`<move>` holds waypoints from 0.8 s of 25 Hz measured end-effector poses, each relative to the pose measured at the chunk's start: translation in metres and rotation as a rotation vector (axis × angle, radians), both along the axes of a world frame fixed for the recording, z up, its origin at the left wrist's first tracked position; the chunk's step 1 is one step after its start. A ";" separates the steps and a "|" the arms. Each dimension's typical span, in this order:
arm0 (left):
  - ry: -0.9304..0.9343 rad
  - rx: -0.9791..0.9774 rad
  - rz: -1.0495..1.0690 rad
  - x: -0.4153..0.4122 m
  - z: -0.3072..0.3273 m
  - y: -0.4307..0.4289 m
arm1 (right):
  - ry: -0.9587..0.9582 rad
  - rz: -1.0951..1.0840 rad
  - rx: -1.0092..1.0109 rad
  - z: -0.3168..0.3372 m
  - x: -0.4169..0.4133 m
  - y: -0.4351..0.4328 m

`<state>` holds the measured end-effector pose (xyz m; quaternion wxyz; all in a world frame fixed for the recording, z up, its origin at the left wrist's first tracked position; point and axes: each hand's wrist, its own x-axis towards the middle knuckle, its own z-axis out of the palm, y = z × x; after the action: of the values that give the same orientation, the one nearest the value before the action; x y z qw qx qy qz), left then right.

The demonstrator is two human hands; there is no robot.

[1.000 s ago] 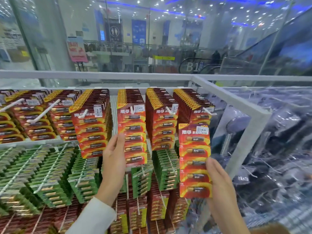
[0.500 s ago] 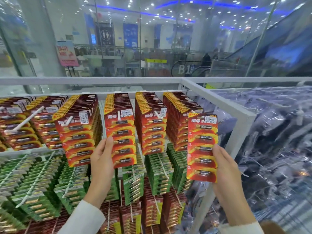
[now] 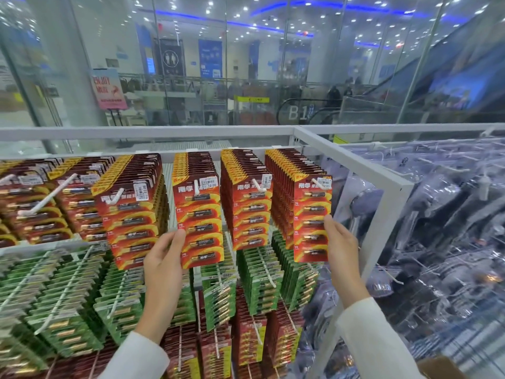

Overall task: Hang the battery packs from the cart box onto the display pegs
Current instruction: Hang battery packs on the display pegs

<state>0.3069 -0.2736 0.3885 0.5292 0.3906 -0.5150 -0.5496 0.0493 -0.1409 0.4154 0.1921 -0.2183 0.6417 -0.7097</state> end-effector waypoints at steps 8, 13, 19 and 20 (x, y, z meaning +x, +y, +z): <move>-0.061 0.119 -0.079 0.035 -0.032 0.027 | 0.076 -0.149 0.108 -0.064 0.002 0.013; -0.110 0.273 -0.167 0.047 -0.076 0.053 | -0.038 -0.177 0.216 -0.106 0.040 0.068; -0.242 0.409 -0.348 0.027 -0.128 0.106 | -0.213 -0.305 0.344 -0.168 0.087 0.169; -0.257 0.431 -0.399 0.021 -0.136 0.116 | -0.247 -0.335 0.370 -0.179 0.091 0.189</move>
<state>0.3282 -0.1573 0.2528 0.2469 0.4513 -0.5159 -0.6851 0.1400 0.0478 0.2365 0.1855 0.0179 0.7592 -0.6236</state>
